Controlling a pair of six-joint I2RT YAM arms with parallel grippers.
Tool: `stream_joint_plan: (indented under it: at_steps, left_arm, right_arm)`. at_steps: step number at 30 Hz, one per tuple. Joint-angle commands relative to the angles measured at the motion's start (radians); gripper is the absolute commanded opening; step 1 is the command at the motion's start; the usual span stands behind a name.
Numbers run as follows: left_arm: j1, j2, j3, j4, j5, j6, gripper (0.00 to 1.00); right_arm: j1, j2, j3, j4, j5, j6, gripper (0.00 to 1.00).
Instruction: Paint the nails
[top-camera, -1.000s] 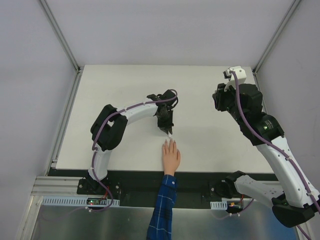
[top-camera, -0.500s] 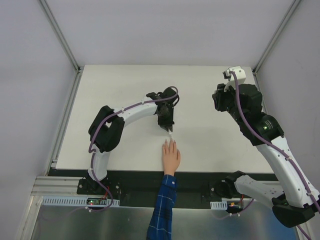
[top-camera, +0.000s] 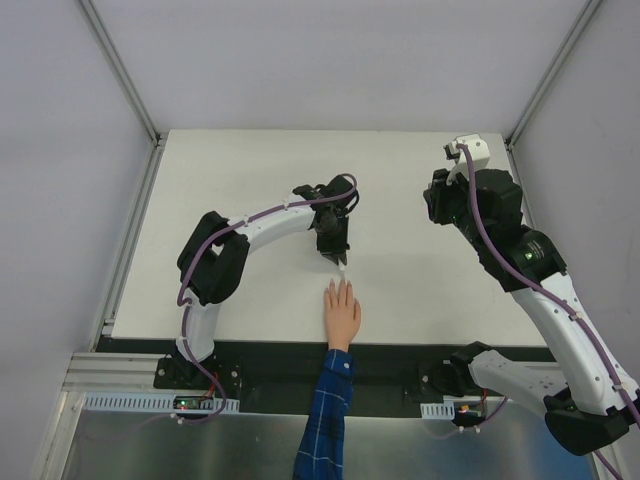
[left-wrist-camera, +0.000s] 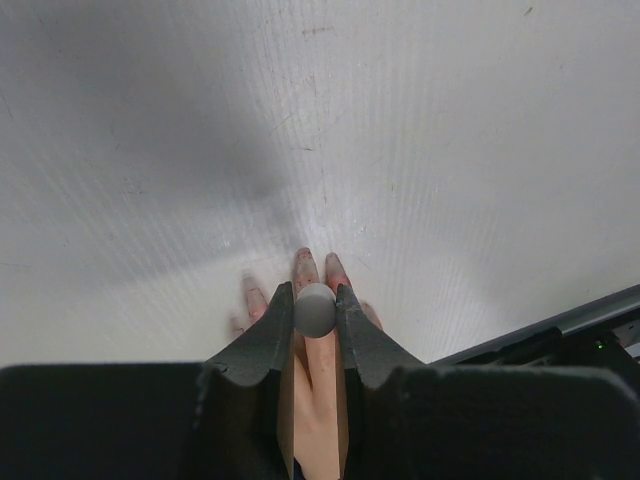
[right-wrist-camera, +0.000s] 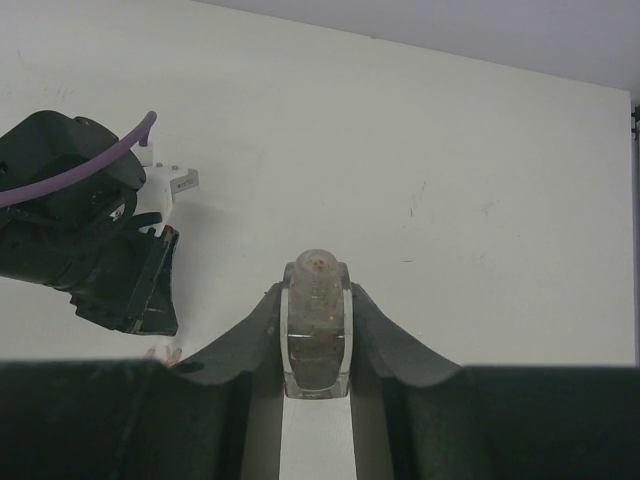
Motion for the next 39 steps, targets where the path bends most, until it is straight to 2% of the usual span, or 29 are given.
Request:
stream_joint_plan:
  at_steps: [1,27,39]
  left_arm:
    - [-0.003,0.004,0.024,-0.037,0.015,-0.005,0.0]
    - [0.021,0.018,-0.007,-0.029,0.029,-0.032,0.0]
    - [0.038,-0.002,-0.045,0.023,0.065,-0.029,0.0]
  right_arm:
    - [0.007,-0.015,0.012,0.025,0.0,0.014,0.0]
    - [0.005,0.002,0.015,0.028,0.001,0.013,0.0]
    - [0.007,0.006,0.018,0.028,0.003,0.011,0.0]
